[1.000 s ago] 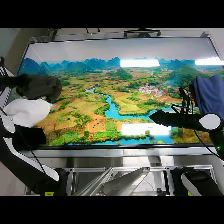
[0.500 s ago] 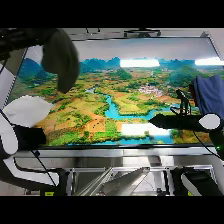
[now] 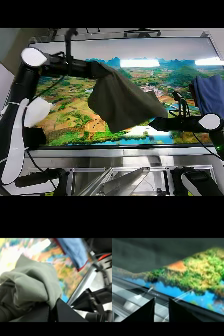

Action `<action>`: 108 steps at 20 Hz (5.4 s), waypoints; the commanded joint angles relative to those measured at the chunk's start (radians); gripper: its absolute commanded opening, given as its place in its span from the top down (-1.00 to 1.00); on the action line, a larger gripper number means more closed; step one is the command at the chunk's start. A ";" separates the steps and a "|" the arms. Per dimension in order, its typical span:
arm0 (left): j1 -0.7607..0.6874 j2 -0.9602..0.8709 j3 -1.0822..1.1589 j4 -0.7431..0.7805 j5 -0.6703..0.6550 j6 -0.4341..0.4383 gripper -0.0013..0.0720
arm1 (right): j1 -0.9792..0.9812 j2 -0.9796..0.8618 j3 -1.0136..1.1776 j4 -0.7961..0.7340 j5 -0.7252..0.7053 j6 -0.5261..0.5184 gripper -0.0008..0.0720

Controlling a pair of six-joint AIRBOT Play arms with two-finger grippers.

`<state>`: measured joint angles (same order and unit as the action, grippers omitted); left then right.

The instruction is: Fold the shirts.

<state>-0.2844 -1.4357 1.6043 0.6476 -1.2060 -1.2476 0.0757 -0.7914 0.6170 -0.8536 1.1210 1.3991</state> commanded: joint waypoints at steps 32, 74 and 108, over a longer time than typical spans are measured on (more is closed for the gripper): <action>0.233 -0.164 -0.539 -0.020 0.011 0.175 -0.94 | -0.388 -0.650 0.026 0.275 -0.150 -0.517 -0.37; 0.260 0.244 -0.183 -0.048 -0.235 0.109 0.97 | -0.344 -0.395 0.547 0.884 0.349 -0.641 0.92; 0.532 -0.188 -0.313 0.164 -0.344 0.121 -0.99 | -0.371 -0.675 0.470 0.394 0.040 -0.468 -0.17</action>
<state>0.1951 -1.6318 1.3407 0.8032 -1.4742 -1.1004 -0.2131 -1.4929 1.0859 -0.3714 1.0618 0.8917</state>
